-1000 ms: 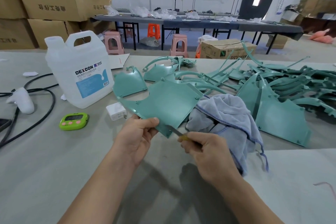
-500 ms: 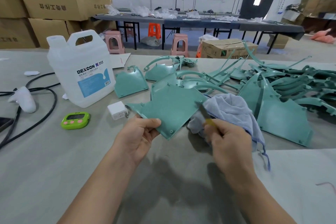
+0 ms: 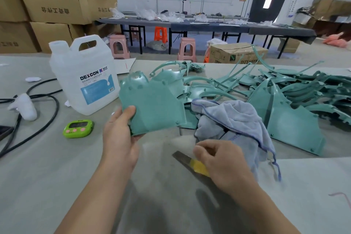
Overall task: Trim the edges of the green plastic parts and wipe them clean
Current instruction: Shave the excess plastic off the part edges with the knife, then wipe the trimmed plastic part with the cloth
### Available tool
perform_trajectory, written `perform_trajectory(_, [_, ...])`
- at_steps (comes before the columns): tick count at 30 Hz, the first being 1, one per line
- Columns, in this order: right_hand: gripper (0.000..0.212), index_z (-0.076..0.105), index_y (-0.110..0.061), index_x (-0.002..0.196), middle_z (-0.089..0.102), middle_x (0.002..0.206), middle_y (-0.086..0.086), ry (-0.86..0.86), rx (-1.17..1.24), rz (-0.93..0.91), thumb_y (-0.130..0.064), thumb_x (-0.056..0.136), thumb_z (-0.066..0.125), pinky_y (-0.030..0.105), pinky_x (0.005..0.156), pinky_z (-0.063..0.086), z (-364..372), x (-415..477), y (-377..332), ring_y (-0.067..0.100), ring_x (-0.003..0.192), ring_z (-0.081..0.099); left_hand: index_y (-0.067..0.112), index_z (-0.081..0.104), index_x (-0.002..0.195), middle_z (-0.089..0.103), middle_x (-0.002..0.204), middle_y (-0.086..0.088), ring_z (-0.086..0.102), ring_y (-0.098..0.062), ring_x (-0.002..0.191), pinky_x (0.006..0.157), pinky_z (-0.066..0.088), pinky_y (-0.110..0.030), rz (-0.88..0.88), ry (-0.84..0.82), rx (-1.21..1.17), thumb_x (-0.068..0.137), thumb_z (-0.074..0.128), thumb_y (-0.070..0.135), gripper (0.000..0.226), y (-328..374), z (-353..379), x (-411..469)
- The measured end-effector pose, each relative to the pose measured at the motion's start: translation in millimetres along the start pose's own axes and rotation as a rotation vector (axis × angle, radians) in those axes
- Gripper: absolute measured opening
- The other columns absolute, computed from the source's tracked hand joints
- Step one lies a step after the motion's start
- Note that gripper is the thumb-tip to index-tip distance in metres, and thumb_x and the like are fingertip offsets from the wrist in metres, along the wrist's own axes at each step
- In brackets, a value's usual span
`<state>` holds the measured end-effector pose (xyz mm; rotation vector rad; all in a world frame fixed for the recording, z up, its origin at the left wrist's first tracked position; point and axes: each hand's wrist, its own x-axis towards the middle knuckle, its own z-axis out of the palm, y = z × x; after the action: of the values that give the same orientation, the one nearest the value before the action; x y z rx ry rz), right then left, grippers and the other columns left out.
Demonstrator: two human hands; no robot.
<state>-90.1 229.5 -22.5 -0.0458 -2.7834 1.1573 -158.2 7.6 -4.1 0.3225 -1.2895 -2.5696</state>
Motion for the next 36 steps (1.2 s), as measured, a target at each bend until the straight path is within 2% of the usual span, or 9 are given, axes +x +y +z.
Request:
perform_trajectory(3, [0.024, 0.075, -0.034, 0.08, 0.071, 0.071, -0.02, 0.292, 0.045, -0.049, -0.047, 0.095, 0.063, 0.033, 0.066, 0.053, -6.9, 1.5, 1.5, 0.001, 0.064, 0.062, 0.015, 0.079, 0.101, 0.078, 0.103, -0.004, 0.075, -0.017, 0.086, 0.063, 0.057, -0.027, 0.015, -0.046, 0.138, 0.091, 0.064, 0.009, 0.018, -5.0, 1.8, -4.3])
perform_trajectory(6, [0.039, 0.077, -0.027, 0.072, 0.072, 0.063, 0.001, 0.144, 0.596, 0.018, -0.054, 0.092, 0.058, 0.027, 0.048, 0.047, -13.5, 2.8, -8.1, 0.015, 0.046, 0.058, 0.017, 0.081, 0.098, 0.078, 0.101, -0.01, 0.076, -0.024, 0.089, 0.072, 0.06, -0.03, 0.049, -0.209, 0.249, 0.089, 0.067, 0.007, 0.02, -9.0, 7.0, -15.1])
perform_trajectory(11, [0.031, 0.073, -0.001, 0.07, 0.062, 0.055, 0.014, 0.007, 0.659, 0.066, -0.02, 0.095, 0.069, 0.024, 0.039, 0.037, -5.6, 4.4, -9.7, 0.019, 0.039, 0.048, 0.009, 0.079, 0.104, 0.077, 0.104, -0.015, 0.075, -0.032, 0.093, 0.073, 0.061, -0.032, 0.01, -0.392, 0.284, 0.085, 0.07, 0.004, 0.022, -18.1, 15.9, -31.1])
perform_trajectory(18, [0.026, 0.079, -0.01, 0.078, 0.076, 0.085, 0.019, 0.083, 1.031, 0.196, -0.034, 0.078, 0.069, 0.046, 0.062, 0.059, 1.4, 7.8, -18.6, 0.032, 0.071, 0.069, 0.007, 0.073, 0.117, 0.072, 0.118, -0.016, 0.071, -0.03, 0.103, 0.085, 0.059, -0.041, -0.319, -0.756, 0.041, 0.081, 0.068, 0.009, 0.037, -20.9, 16.6, -39.8])
perform_trajectory(21, [0.03, 0.075, -0.015, 0.076, 0.074, 0.071, 0.008, 0.211, 0.569, 0.076, -0.041, 0.092, 0.069, 0.049, 0.072, 0.059, 5.9, 10.7, -4.3, 0.025, 0.064, 0.067, 0.001, 0.068, 0.121, 0.07, 0.123, -0.02, 0.069, -0.037, 0.111, 0.086, 0.06, -0.043, -0.293, -0.629, 0.126, 0.083, 0.06, -0.012, 0.041, -33.5, 24.3, -44.5])
perform_trajectory(24, [0.03, 0.072, -0.035, 0.099, 0.071, 0.091, -0.022, 0.639, 0.153, -0.099, -0.058, 0.084, 0.058, 0.014, 0.082, 0.043, -10.8, 12.7, 6.4, 0.006, 0.092, 0.063, 0.003, 0.07, 0.111, 0.076, 0.11, -0.014, 0.074, -0.03, 0.098, 0.077, 0.063, -0.036, -0.183, -0.395, 0.194, 0.083, 0.055, -0.02, 0.04, -35.1, 24.8, -38.1])
perform_trajectory(29, [0.102, 0.025, -0.037, 0.155, 0.044, 0.151, 0.004, 0.459, -0.206, 0.188, -0.061, 0.069, 0.076, 0.046, 0.115, 0.029, -32.6, 38.6, 31.5, 0.029, 0.142, 0.036, 0.017, 0.079, 0.086, 0.078, 0.1, -0.007, 0.074, -0.025, 0.092, 0.074, 0.06, -0.037, -0.05, -0.234, 0.266, 0.083, 0.056, -0.019, 0.043, -31.1, 18.3, -27.2])
perform_trajectory(32, [0.067, 0.053, -0.029, 0.139, 0.07, 0.122, 0.004, 0.406, -0.222, 0.15, -0.035, 0.075, 0.075, 0.036, 0.096, 0.046, -33.8, 45.7, 42.6, 0.032, 0.115, 0.061, 0.025, 0.08, 0.083, 0.079, 0.095, -0.001, 0.074, -0.022, 0.088, 0.065, 0.058, -0.028, 0.059, -0.206, 0.396, 0.083, 0.058, -0.016, 0.047, -35.0, 17.7, -26.4])
perform_trajectory(36, [0.027, 0.068, -0.043, 0.091, 0.07, 0.078, -0.013, 0.695, 0.272, -0.187, -0.018, 0.08, 0.067, 0.008, 0.058, 0.042, -45.4, 31.9, 29.1, -0.004, 0.069, 0.062, 0.043, 0.076, 0.081, 0.077, 0.084, 0.006, 0.07, -0.01, 0.077, 0.066, 0.057, -0.027, 0.098, -0.192, 0.51, 0.073, 0.062, 0.004, 0.042, -38.6, 21.3, -31.1])
